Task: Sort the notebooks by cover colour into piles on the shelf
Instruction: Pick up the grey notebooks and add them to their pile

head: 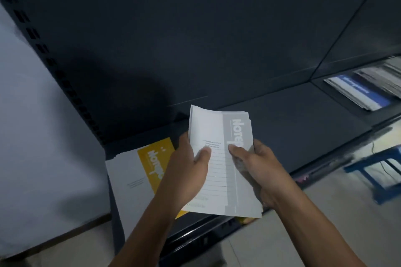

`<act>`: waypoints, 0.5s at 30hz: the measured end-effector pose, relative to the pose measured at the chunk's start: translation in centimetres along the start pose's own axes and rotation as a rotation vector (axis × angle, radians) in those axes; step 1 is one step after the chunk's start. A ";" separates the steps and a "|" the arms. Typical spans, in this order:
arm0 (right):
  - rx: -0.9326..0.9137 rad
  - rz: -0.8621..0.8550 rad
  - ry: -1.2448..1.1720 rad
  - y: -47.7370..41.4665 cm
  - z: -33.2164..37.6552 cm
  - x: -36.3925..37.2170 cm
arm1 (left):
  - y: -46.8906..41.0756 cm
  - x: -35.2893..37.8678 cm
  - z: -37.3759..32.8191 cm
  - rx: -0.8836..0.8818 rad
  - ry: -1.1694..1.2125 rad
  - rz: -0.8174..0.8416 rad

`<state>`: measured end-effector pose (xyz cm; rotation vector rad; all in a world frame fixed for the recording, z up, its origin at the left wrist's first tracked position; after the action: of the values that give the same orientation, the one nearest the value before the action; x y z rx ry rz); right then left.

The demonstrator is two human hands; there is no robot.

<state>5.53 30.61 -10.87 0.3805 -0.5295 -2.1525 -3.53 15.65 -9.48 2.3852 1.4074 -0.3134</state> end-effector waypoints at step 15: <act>-0.068 -0.287 -0.212 -2.4 -0.2 -30.6 | -1.8 28.0 -15.3 0.175 -0.217 0.208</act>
<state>21.79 56.58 -9.81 0.1995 -0.5444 -2.4991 8.53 45.01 -6.01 2.5197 1.0645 -0.6414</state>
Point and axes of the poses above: each hand's wrist, its own y-axis away from the middle knuckle, its own x-axis out of the palm, z = x × y, the point moved 8 cm from there along -y, towards the middle knuckle, and after that the axes turned 2 degrees about y, right-handed, at the moved point
